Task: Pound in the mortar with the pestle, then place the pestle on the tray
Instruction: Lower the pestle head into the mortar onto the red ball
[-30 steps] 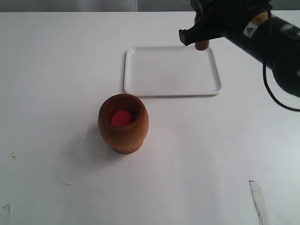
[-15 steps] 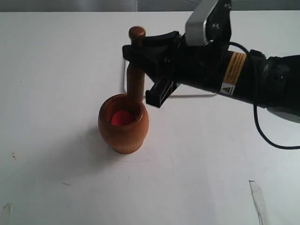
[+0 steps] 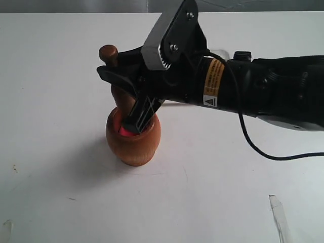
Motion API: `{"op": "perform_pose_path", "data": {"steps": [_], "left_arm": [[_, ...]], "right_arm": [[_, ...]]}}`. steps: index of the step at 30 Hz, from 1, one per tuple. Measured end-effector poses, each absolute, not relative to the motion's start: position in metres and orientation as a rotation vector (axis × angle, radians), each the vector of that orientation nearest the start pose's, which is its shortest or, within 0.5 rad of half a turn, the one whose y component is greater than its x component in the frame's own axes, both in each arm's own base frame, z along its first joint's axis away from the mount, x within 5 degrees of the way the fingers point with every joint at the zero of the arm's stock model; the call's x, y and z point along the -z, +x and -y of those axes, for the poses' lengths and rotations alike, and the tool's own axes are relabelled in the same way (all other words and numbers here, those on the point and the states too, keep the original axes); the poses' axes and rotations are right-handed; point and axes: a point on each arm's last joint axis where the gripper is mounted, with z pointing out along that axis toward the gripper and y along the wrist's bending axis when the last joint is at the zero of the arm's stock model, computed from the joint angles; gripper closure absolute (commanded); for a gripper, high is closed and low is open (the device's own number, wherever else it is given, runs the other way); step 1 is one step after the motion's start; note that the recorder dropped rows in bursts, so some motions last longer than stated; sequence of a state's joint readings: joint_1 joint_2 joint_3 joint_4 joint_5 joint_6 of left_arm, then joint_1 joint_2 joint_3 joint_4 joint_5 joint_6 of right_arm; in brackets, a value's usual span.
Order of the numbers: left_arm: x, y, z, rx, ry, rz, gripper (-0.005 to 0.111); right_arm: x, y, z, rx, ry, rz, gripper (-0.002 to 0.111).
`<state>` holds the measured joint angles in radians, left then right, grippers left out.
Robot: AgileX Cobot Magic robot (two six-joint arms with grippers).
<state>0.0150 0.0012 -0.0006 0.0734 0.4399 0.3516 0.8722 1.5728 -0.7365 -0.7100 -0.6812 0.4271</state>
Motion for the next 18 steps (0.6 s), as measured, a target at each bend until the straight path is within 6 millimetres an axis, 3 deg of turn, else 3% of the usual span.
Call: {"op": "perform_pose_path", "data": {"steps": [6,12,18], "left_arm": [[-0.174,0.051,-0.004,-0.320,0.367,-1.901,0.107],[-0.174,0.051,-0.004,-0.320,0.367,-1.901,0.107],[-0.174,0.051,-0.004,-0.320,0.367,-1.901,0.107]], "right_arm": [[-0.201,0.185,-0.279,-0.921,-1.116,-1.412,0.108],[-0.166,0.178,-0.262,-0.926,-0.987,-1.426,0.108],[-0.157,0.180,-0.264,-0.985,-0.932,-1.455,0.108]]}}
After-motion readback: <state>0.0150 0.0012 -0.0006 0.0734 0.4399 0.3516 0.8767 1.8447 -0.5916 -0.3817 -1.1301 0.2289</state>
